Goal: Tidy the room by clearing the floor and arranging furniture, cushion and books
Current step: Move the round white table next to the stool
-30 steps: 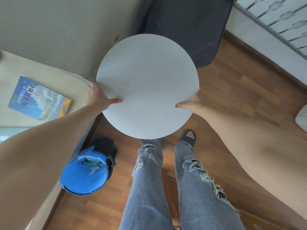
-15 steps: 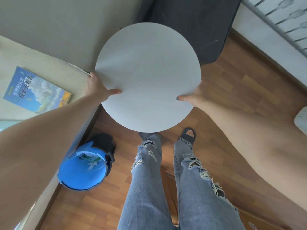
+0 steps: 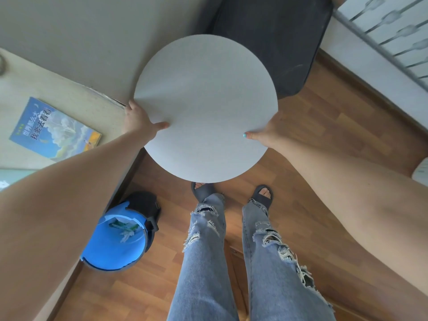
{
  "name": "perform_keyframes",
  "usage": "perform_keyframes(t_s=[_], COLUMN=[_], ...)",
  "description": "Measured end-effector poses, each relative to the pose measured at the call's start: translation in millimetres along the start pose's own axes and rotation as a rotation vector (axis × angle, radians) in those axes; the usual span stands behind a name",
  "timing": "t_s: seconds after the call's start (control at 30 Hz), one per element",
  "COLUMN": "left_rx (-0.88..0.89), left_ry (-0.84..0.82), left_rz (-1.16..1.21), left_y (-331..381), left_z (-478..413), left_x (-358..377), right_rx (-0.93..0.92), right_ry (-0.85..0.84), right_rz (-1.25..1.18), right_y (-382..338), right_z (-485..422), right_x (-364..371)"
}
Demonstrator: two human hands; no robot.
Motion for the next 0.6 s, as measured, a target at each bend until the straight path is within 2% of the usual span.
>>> perform_keyframes(t_s=[0.17, 0.33, 0.6], left_rx=[0.017, 0.041, 0.116], left_ry=[0.034, 0.019, -0.156], left_rz=[-0.076, -0.205, -0.34], left_y=[-1.7, 3.2, 37.5], left_z=[7.8, 26.1, 71.8], left_x=[6.3, 10.1, 11.8], right_rx=[0.049, 0.043, -0.097], right_ry=[0.022, -0.029, -0.056], right_rz=[0.085, 0.125, 0.392], right_y=[0.8, -2.1, -16.9], right_z=[7.8, 19.2, 59.6], right_x=[-4.9, -7.4, -43.4])
Point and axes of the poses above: each hand's wrist, its own z-axis away from the middle knuckle, its own x-axis out of the palm, y = z × x, the point moved 4 cm from there along -z, towards the middle knuckle, and after that the axes turned 15 degrees about z, right-handed, at the moved point
